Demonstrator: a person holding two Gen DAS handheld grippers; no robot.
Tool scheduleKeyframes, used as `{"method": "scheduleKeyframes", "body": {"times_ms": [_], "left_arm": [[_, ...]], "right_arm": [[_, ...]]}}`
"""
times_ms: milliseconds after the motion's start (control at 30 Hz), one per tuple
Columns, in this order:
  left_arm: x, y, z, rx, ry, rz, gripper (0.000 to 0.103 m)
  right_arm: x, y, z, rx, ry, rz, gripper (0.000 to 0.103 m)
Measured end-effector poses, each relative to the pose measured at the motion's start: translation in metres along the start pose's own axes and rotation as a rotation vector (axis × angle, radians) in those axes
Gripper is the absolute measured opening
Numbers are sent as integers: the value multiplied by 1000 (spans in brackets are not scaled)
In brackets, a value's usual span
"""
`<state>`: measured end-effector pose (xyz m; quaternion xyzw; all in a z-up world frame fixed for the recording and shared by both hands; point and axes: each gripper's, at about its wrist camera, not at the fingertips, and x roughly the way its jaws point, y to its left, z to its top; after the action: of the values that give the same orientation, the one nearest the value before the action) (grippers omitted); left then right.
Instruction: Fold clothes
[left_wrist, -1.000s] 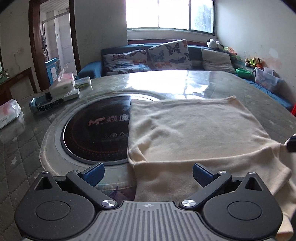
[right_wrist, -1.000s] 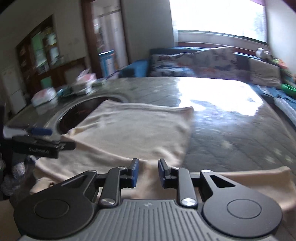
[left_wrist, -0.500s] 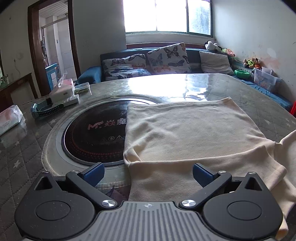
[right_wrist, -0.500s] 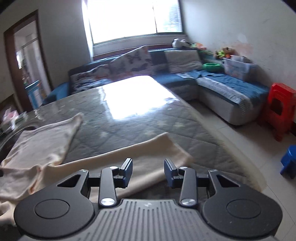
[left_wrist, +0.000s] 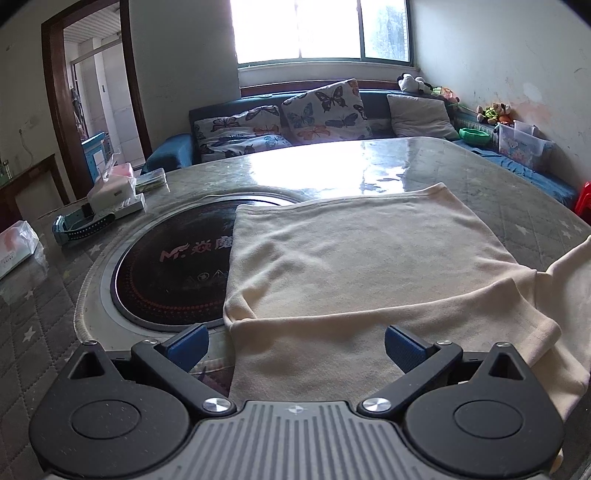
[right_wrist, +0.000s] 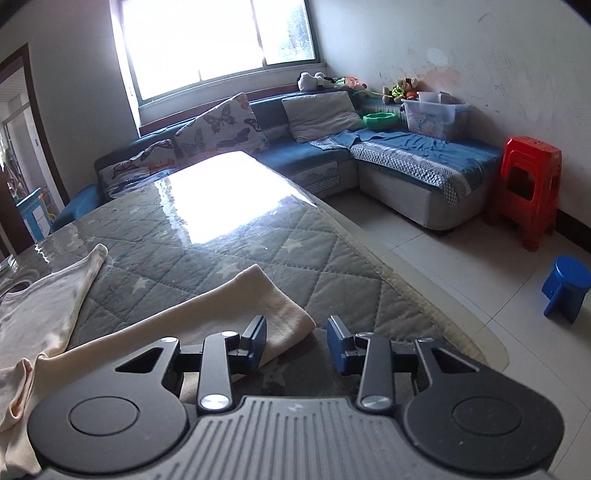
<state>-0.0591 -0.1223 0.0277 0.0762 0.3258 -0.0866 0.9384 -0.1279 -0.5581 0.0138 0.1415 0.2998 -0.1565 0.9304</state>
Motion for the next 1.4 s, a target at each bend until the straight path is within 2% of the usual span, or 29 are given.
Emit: {"method": "scheduleKeyframes", "body": {"times_ms": [33, 133, 200, 367, 567, 800, 1100, 1400], "left_arm": [[0, -1, 0, 3, 1, 0, 103], [1, -4, 1, 7, 4, -3, 103], [1, -5, 1, 7, 7, -9, 103], [0, -11, 0, 25, 11, -25, 103], [3, -15, -2, 26, 25, -33, 103], [-1, -10, -3, 11, 11, -45, 103], [-9, 9, -8, -26, -9, -23, 103], [-16, 37, -15, -84, -19, 3, 103]], "right_arm": [[2, 0, -1, 4, 0, 0, 36], [3, 1, -2, -19, -6, -1, 26], [4, 3, -2, -28, -6, 16, 15], [-3, 2, 2, 12, -31, 54, 5], [-33, 12, 20, 11, -78, 168, 5], [-63, 57, 42, -68, -111, 330, 5], [-79, 147, 57, -199, -99, 548, 4], [-82, 240, 51, -355, -59, 702, 4]]}}
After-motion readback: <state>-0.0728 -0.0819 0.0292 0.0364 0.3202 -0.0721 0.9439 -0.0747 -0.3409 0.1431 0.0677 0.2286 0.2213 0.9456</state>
